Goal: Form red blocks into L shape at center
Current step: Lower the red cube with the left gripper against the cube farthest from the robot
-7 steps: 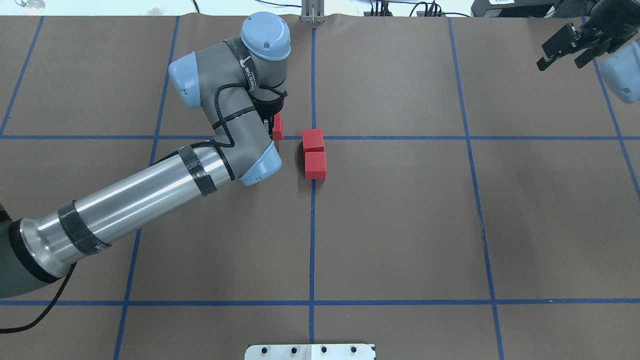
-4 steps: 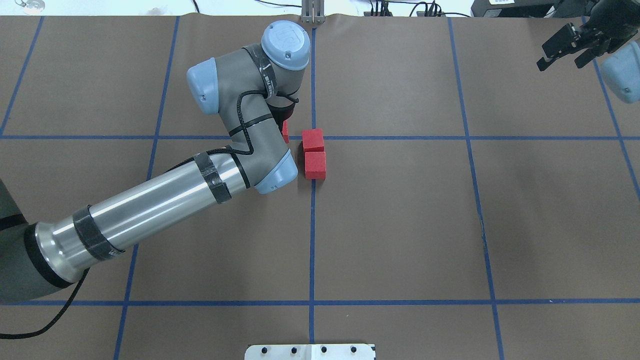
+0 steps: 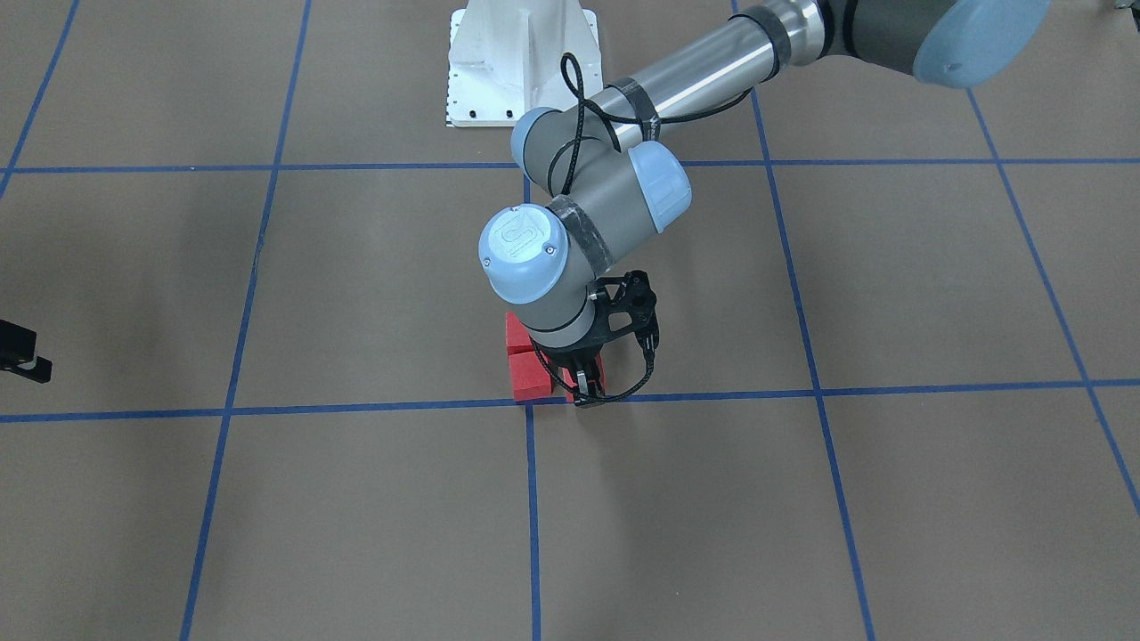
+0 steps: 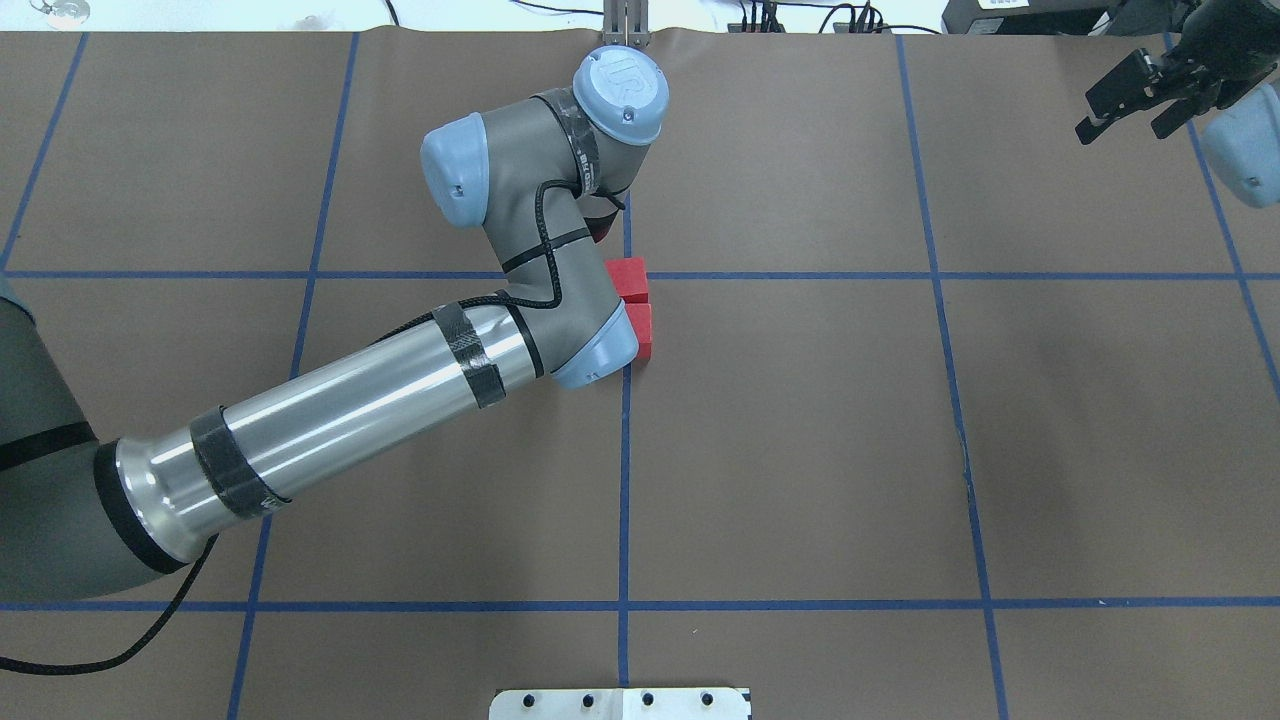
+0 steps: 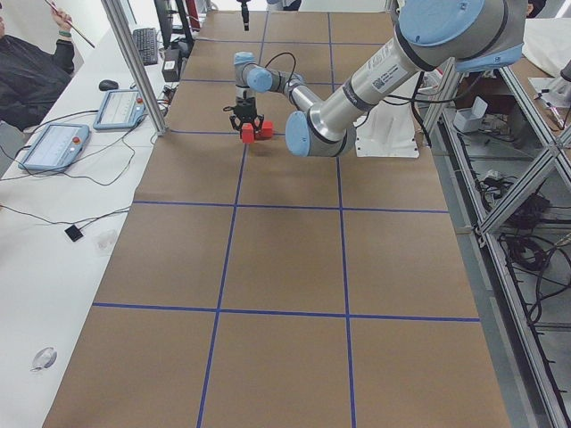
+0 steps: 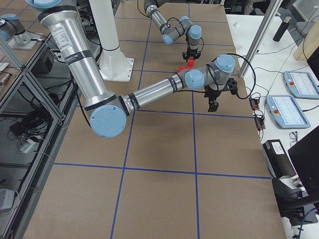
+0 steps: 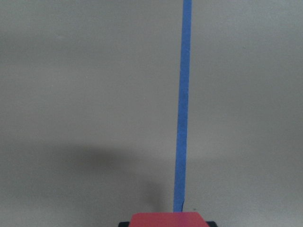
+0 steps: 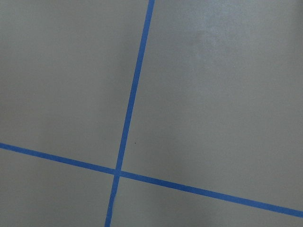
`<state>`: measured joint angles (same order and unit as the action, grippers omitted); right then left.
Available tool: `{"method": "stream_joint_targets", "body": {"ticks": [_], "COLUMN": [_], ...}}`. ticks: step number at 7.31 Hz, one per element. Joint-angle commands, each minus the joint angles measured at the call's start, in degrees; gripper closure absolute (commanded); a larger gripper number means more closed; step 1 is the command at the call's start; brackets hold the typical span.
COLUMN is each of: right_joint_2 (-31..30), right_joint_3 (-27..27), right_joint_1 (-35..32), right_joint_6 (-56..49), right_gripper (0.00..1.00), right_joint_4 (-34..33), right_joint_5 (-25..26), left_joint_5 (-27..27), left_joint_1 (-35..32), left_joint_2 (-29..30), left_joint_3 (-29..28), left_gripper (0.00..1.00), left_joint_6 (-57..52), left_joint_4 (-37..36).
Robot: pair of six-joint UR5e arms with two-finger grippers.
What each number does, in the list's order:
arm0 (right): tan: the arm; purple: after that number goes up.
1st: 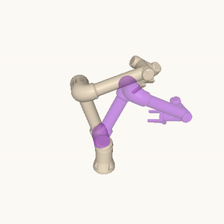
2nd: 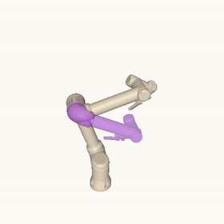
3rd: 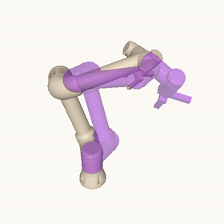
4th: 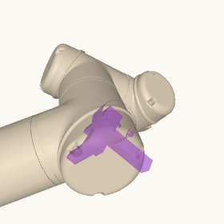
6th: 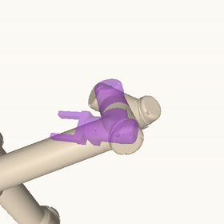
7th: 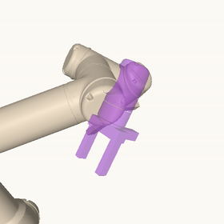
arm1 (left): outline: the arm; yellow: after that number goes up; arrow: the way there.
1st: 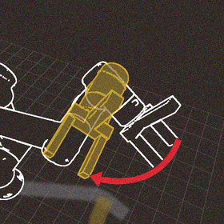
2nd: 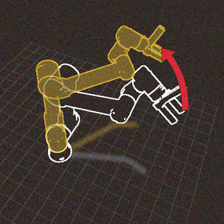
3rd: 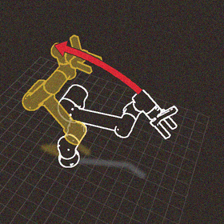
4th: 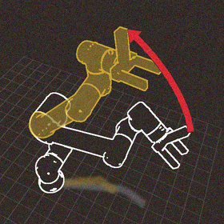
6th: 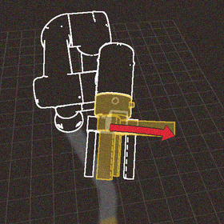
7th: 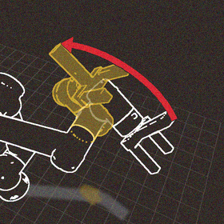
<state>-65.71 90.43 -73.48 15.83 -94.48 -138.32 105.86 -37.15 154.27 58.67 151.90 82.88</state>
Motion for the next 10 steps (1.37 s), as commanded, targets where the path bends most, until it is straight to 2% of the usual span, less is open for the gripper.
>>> {"method": "stream_joint_targets", "body": {"ticks": [1, 10], "right_joint_2": [-0.03, -0.12], "right_joint_3": [0.01, -0.26], "right_joint_1": [0.00, 0.00], "right_joint_6": [-0.01, -0.10], "right_gripper": [0.01, 0.01], "right_joint_4": [0.00, 0.00], "right_joint_5": [-0.02, 0.16], "left_joint_5": [-0.04, 0.22], "left_joint_1": [0.24, 0.86], "left_joint_2": [0.51, 0.33], "left_joint_3": [-0.75, -0.31], "left_gripper": [1.00, 1.00], "left_joint_6": [-1.51, -1.69], "left_joint_4": [-0.61, 1.14]}}
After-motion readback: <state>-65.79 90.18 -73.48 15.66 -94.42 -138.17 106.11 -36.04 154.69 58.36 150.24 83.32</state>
